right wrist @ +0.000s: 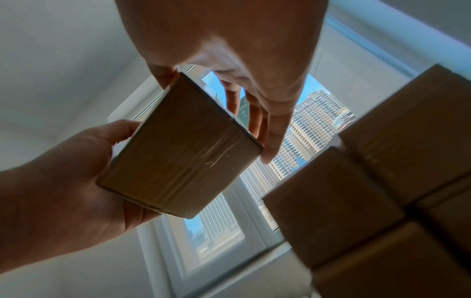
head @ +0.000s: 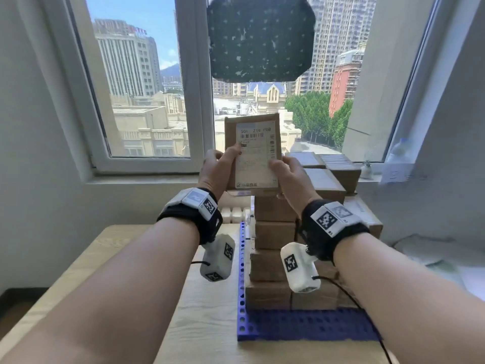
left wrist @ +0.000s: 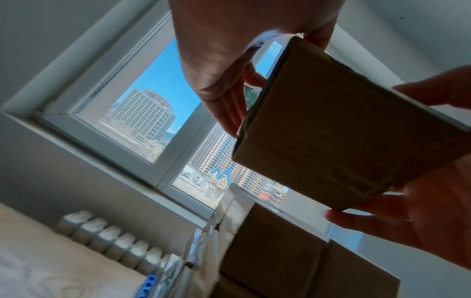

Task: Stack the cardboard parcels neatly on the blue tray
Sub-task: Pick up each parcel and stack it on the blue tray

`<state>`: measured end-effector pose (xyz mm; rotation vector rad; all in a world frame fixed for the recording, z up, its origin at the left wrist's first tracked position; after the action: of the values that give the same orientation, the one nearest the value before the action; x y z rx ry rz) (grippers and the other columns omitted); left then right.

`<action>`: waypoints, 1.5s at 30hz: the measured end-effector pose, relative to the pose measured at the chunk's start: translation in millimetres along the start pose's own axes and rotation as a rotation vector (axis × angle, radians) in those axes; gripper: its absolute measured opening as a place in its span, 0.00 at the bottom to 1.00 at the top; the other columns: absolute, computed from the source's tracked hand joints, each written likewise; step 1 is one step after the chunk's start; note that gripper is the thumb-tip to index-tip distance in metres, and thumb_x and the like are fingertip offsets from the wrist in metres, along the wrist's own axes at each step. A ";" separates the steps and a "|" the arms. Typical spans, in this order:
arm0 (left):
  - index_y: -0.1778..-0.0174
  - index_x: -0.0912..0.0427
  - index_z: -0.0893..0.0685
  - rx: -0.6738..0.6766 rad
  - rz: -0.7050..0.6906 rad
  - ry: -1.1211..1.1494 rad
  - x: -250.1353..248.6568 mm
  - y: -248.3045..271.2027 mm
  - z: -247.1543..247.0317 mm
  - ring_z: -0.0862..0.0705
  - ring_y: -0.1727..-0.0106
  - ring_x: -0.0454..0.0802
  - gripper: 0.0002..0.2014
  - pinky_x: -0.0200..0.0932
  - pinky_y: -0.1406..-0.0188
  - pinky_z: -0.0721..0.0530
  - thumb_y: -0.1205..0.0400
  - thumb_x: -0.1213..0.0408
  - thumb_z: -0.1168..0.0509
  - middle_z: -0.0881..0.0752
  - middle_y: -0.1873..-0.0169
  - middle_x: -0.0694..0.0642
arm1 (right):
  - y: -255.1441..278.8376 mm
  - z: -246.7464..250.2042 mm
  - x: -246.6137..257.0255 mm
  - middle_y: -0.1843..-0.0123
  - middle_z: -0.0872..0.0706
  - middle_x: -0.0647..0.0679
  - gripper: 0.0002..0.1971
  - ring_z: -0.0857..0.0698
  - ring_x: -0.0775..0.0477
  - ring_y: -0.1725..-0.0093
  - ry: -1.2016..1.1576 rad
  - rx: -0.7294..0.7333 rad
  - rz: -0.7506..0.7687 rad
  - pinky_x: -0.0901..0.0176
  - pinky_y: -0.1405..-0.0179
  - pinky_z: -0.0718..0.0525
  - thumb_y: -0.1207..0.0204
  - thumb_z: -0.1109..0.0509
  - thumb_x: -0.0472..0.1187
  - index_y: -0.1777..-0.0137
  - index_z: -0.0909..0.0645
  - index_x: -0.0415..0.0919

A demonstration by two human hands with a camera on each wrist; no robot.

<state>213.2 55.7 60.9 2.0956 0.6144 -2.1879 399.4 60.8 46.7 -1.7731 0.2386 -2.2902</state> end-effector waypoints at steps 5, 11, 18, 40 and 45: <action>0.47 0.69 0.22 0.071 -0.046 -0.010 -13.5 -1.6 -92.9 0.11 0.56 0.59 0.35 0.49 0.64 0.12 0.35 0.39 0.33 0.11 0.55 0.61 | -13.8 91.0 -16.3 0.44 0.12 0.47 0.40 0.13 0.45 0.48 0.010 -0.112 -0.009 0.45 0.50 0.15 0.36 0.39 0.71 0.29 0.26 0.47; 0.55 0.56 0.24 0.172 -0.074 -0.104 -19.6 -3.7 -199.3 0.12 0.49 0.59 0.18 0.63 0.44 0.14 0.30 0.44 0.38 0.13 0.55 0.56 | -28.5 189.9 -41.9 0.49 0.11 0.47 0.37 0.12 0.40 0.46 0.051 -0.246 -0.070 0.40 0.41 0.16 0.36 0.42 0.72 0.36 0.21 0.46; 0.38 0.58 0.23 0.290 -0.145 -0.381 -5.0 -20.3 -278.3 0.17 0.49 0.50 0.17 0.47 0.46 0.20 0.17 0.50 0.37 0.17 0.51 0.50 | -40.2 261.7 -90.7 0.37 0.14 0.42 0.43 0.15 0.38 0.38 0.097 -0.391 -0.236 0.35 0.33 0.19 0.38 0.45 0.77 0.33 0.19 0.47; 0.59 0.54 0.14 0.428 -0.215 -1.014 49.9 -39.9 -322.7 0.17 0.56 0.50 0.10 0.46 0.56 0.19 0.24 0.54 0.37 0.15 0.61 0.48 | -82.3 257.1 -220.3 0.29 0.18 0.39 0.59 0.20 0.33 0.30 0.202 -0.210 -0.539 0.36 0.27 0.24 0.54 0.53 0.80 0.29 0.22 0.41; 0.55 0.48 0.22 0.432 -0.229 -1.047 46.8 -36.6 -325.5 0.16 0.47 0.52 0.04 0.50 0.44 0.17 0.22 0.54 0.37 0.13 0.49 0.51 | -78.1 254.4 -213.0 0.30 0.17 0.39 0.60 0.19 0.34 0.31 0.243 -0.178 -0.537 0.35 0.28 0.24 0.54 0.56 0.80 0.29 0.22 0.40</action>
<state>507.2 203.0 23.9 0.6740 0.2774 -3.2518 689.6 199.6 -65.9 -1.8053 0.0002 -2.9495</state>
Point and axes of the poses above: each hand's wrist, its own y-axis away from the middle knuckle, its own z-axis out of the back of the hand, x = y × z, the point moved 9 cm from there along -y, towards the middle knuckle
